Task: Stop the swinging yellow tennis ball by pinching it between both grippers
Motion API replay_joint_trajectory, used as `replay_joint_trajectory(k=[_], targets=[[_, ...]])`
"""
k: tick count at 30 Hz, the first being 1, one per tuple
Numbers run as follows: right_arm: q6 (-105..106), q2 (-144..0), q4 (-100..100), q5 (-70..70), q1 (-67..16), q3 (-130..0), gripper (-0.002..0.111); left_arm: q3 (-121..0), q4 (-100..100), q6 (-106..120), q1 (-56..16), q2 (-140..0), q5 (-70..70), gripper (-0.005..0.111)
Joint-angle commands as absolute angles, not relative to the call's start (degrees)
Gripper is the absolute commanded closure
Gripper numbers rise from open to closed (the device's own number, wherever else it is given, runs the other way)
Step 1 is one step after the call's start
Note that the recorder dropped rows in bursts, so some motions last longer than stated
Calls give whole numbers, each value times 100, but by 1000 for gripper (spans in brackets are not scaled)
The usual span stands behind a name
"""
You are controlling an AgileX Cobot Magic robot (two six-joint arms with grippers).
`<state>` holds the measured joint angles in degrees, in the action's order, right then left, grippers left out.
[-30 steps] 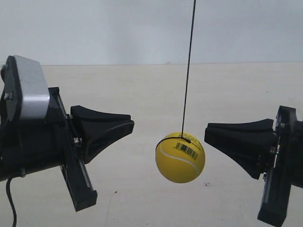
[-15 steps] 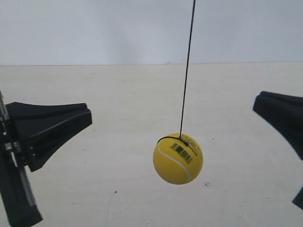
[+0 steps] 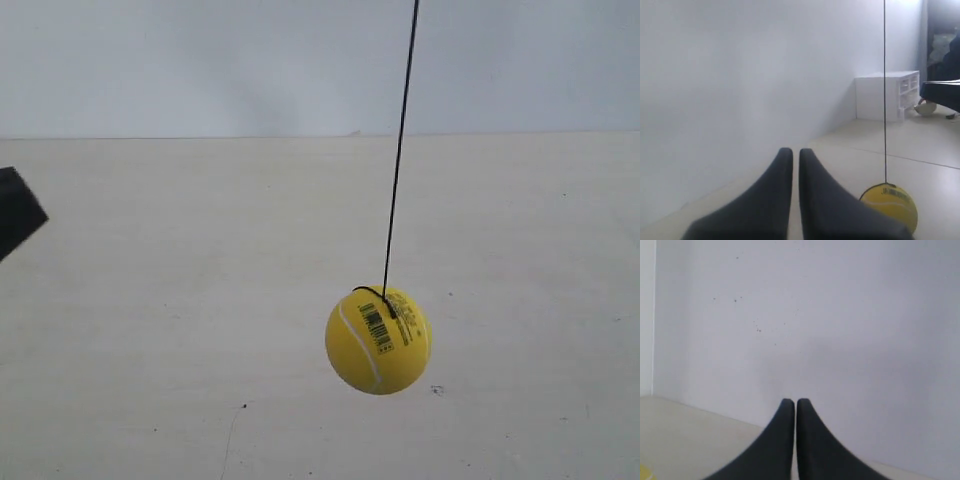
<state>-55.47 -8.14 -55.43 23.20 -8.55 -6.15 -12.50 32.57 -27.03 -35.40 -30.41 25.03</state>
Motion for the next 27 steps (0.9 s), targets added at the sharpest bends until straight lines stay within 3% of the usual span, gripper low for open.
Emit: replay_joint_trajectory(k=[1,14,27], targets=[[-5730,-373,-5438,1835,-859,-595,108,-1213,3186,-3083,-3581,-2269,1966,102],[-5860,-243,-5438,1581,-859,-595,108,-1213,3186,-3389,-3581,0,992,102],[-5860,-255,-5438,1603,-859,-595,108,-1236,3196,-3378,-3581,0,1019,102]])
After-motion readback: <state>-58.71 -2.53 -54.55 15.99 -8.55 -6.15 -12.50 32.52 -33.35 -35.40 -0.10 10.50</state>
